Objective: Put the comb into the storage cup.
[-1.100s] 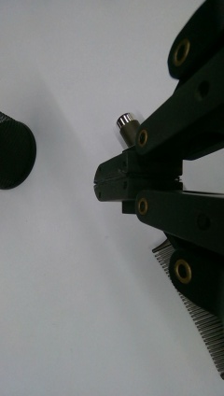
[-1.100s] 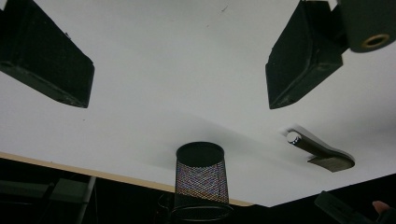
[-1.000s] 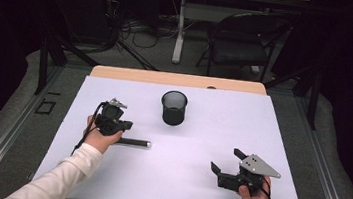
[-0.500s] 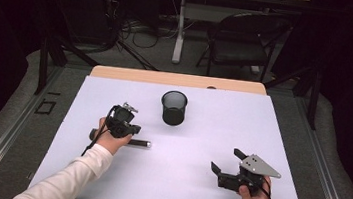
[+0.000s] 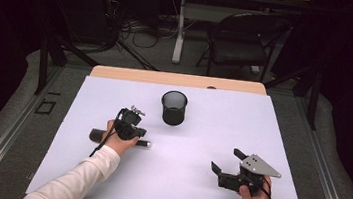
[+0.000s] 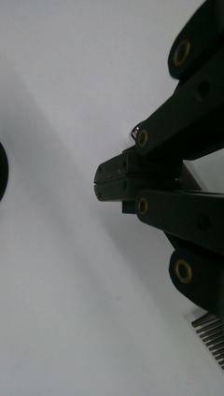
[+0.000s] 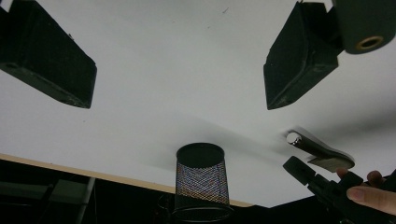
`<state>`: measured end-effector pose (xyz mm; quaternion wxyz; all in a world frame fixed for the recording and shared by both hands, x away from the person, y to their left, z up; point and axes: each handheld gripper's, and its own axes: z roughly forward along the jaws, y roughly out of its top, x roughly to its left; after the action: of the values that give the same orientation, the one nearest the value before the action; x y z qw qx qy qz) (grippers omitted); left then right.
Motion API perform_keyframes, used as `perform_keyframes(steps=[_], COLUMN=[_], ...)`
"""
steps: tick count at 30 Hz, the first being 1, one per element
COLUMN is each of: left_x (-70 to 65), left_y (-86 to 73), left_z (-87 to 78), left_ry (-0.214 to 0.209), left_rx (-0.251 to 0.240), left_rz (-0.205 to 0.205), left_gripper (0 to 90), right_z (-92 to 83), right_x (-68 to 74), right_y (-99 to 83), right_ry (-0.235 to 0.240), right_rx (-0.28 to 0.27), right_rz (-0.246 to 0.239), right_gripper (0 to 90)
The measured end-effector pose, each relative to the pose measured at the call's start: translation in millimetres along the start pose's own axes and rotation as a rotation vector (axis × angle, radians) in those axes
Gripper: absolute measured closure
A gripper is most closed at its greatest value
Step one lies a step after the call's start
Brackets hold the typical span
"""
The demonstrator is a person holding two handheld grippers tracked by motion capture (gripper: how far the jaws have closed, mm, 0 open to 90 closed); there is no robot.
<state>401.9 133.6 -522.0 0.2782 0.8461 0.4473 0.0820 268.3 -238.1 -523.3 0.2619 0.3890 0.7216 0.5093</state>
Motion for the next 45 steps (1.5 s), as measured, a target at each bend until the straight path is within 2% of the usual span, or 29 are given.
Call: perform_keyframes(steps=[23,45], left_x=[-8.1,-12.3], left_y=[-2.6,-13.2], left_z=[16.8,10.7], left_ry=[-0.015,-0.044], left_rx=[0.038,0.061], left_rz=[0.005,0.023], left_gripper=[90.0,90.0], right_z=[-0.3,-1.0], right_x=[0.1,0.1], right_y=[0.1,0.2], right_ry=[0.001,0.001], right_rx=[-0.005,-0.003], right_rz=[0.003,0.003], right_gripper=[9.5,9.5])
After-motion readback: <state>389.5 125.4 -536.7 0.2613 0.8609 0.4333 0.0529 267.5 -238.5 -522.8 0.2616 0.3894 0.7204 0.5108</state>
